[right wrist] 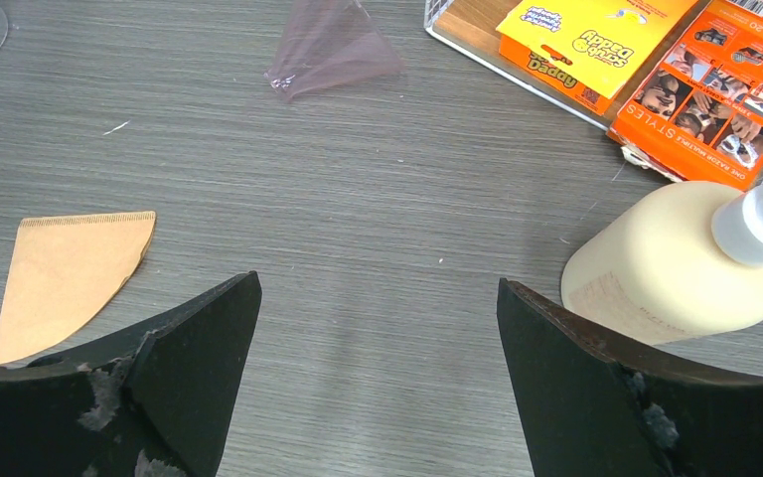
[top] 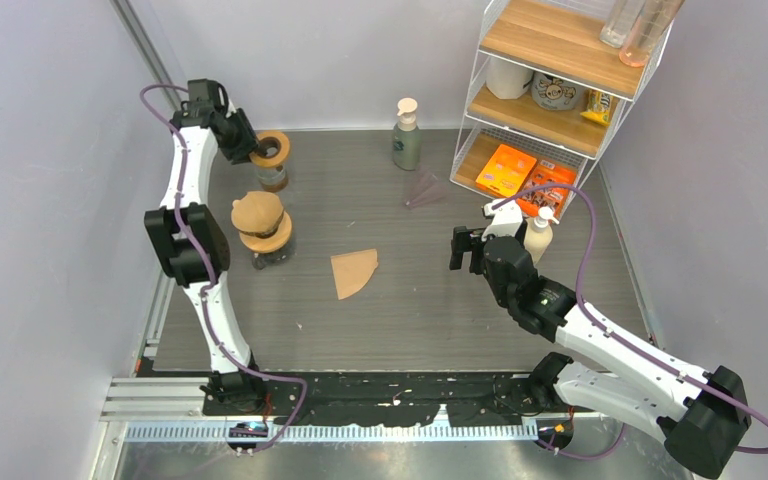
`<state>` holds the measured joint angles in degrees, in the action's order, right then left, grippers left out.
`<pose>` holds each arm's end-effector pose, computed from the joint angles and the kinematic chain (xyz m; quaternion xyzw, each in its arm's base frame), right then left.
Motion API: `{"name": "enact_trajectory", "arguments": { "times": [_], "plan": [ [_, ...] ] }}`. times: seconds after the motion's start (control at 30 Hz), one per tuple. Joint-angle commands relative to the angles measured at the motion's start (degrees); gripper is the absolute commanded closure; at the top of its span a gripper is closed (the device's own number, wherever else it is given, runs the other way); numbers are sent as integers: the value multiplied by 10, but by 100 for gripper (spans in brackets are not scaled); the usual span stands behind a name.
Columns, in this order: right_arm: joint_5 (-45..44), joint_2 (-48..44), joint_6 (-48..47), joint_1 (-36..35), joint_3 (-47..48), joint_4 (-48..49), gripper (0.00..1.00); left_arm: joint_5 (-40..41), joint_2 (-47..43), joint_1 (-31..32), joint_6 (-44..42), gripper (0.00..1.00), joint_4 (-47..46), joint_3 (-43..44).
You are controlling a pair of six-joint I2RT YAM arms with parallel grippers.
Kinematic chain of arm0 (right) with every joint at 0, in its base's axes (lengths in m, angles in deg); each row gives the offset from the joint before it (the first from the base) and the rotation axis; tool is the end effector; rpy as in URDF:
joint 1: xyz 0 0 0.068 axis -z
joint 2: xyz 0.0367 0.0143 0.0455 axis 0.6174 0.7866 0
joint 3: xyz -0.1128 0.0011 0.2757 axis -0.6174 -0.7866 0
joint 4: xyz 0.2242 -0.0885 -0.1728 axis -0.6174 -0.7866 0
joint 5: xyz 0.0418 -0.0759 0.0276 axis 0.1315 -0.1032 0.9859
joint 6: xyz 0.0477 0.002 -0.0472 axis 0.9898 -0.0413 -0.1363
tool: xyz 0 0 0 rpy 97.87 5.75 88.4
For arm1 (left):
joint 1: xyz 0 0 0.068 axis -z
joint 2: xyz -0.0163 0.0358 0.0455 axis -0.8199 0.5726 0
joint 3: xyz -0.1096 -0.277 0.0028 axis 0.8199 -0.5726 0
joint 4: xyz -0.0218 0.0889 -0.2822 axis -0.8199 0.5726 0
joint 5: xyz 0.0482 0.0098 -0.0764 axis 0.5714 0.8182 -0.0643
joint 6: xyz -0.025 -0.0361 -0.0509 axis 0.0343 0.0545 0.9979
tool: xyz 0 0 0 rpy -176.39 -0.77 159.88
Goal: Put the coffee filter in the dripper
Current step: Place the dripper holder onto the coffee server.
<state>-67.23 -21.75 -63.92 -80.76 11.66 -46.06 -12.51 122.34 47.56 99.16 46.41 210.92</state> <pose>0.1909 0.1373 0.2742 -0.0444 0.8117 0.0569 0.5796 0.5365 0.0588 0.3114 -0.2197 0.9130 -0.1502 0.3092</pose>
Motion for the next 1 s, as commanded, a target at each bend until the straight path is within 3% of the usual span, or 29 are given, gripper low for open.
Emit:
{"name": "enact_trajectory", "arguments": {
  "times": [0.0,0.4,0.97],
  "plan": [
    [-11,-5,-6,2,6,24,5,-9,-47,-4,13,81,-30,0],
    [-14,-3,-7,2,7,23,5,25,-19,-7,-1,79,-4,8],
    [-15,15,-9,3,15,18,5,-6,17,-7,-20,72,9,25]
  ]
}}
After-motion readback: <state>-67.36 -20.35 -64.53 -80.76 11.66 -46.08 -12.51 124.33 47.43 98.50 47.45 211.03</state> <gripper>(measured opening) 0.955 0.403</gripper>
